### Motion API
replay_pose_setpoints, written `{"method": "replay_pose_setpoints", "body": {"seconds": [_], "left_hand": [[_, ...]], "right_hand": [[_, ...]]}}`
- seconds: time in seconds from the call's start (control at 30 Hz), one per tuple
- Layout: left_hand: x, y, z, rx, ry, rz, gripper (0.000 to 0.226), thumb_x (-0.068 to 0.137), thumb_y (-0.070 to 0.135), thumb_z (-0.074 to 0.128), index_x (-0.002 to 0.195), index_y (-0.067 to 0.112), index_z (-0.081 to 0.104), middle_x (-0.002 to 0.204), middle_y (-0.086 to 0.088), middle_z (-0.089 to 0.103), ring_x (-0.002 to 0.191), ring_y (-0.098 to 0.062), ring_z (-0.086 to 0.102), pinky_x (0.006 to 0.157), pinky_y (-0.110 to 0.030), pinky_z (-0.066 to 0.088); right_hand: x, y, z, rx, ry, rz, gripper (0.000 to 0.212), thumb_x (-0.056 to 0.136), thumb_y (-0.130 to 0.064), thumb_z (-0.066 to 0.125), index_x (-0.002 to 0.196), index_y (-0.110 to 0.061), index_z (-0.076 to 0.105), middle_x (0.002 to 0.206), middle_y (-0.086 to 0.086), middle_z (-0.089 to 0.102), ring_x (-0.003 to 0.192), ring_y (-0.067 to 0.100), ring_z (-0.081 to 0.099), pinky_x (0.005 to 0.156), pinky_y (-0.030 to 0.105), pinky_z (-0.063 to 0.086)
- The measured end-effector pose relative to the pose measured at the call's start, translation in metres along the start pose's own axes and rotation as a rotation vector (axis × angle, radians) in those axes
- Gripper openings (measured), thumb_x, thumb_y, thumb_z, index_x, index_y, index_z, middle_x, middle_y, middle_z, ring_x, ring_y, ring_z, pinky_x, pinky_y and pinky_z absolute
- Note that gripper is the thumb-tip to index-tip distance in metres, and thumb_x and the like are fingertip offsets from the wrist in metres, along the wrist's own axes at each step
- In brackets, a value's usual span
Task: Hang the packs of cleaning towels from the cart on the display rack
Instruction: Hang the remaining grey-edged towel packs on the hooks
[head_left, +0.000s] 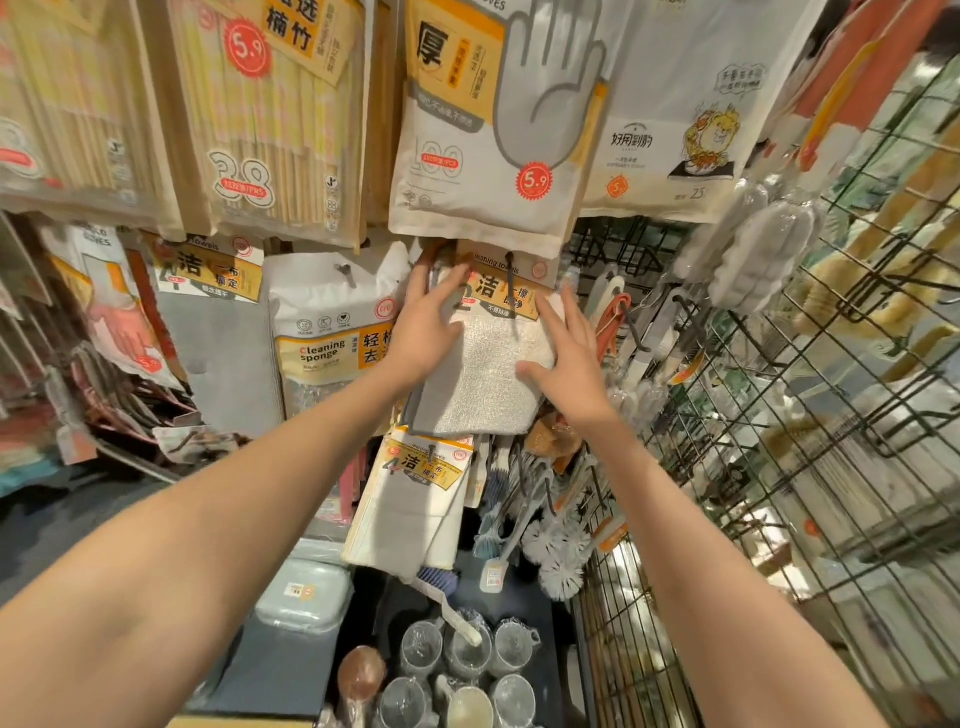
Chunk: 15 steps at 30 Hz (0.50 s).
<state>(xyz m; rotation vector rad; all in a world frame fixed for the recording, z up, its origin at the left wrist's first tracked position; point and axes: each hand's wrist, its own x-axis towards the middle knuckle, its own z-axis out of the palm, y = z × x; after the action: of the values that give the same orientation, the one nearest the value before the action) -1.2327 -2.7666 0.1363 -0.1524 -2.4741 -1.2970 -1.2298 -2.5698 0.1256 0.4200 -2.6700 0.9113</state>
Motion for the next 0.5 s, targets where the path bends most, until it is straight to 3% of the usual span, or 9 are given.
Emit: {"method": "replay_pose_setpoints", "body": {"seconds": [0.1,0.2,0.3,0.37,0.43,0.5], "left_hand": [[-0.024,-0.014,0.008,-0.038,0.035,0.036,0.077,0.088,-0.004,0.059,0.147,0.039,0.034,0.163,-0.001,-0.002,0.144,-0.009,0.005,0.101,-0.008,0.015],[-0.055,-0.033,0.019,-0.092,0.055,0.053,0.073,0.086,-0.011,0.057,0.145,0.029,0.040,0.163,-0.005,0.001,0.132,0.008,0.008,0.092,0.011,0.012],[-0.085,-0.058,0.032,-0.164,0.062,0.009,0.075,0.084,-0.018,0.053,0.144,0.026,0.042,0.162,-0.001,0.003,0.130,0.017,0.012,0.087,0.005,0.035],[-0.100,-0.073,0.039,-0.178,0.057,-0.009,0.072,0.085,-0.017,0.051,0.143,0.025,0.044,0.161,0.005,0.005,0.131,0.022,0.015,0.087,-0.003,0.043],[-0.111,-0.088,0.045,-0.172,0.071,0.009,0.066,0.086,-0.016,0.052,0.141,0.020,0.048,0.158,0.005,0.008,0.116,0.037,0.021,0.082,0.006,0.035],[-0.121,-0.101,0.049,-0.144,0.060,0.001,0.065,0.086,-0.013,0.055,0.140,0.022,0.049,0.158,0.007,0.010,0.121,0.034,0.021,0.085,0.010,0.027]], "right_hand": [[-0.018,0.002,0.022,0.037,0.049,-0.013,0.084,0.082,-0.026,0.069,0.146,-0.042,0.018,0.154,-0.021,-0.004,0.140,0.004,-0.002,0.109,0.031,0.002],[-0.041,0.005,0.052,0.110,0.076,0.031,0.083,0.081,-0.022,0.070,0.144,-0.043,0.021,0.151,-0.025,-0.002,0.135,-0.004,-0.002,0.111,0.029,0.002],[-0.067,0.017,0.085,0.056,0.052,0.087,0.081,0.082,-0.023,0.070,0.145,-0.039,0.022,0.151,-0.020,0.000,0.140,0.004,-0.004,0.113,0.031,0.001],[-0.086,0.027,0.108,0.079,0.026,0.084,0.079,0.084,-0.020,0.068,0.146,-0.036,0.022,0.153,-0.018,-0.001,0.144,0.014,-0.002,0.112,0.023,-0.002],[-0.102,0.036,0.128,0.092,0.014,0.104,0.078,0.084,-0.018,0.069,0.146,-0.032,0.025,0.156,-0.012,0.004,0.145,0.020,0.003,0.104,0.006,-0.008],[-0.112,0.043,0.144,0.113,-0.008,0.144,0.076,0.084,-0.019,0.068,0.146,-0.030,0.026,0.154,-0.015,0.006,0.145,0.021,0.005,0.102,0.005,-0.008]]}}
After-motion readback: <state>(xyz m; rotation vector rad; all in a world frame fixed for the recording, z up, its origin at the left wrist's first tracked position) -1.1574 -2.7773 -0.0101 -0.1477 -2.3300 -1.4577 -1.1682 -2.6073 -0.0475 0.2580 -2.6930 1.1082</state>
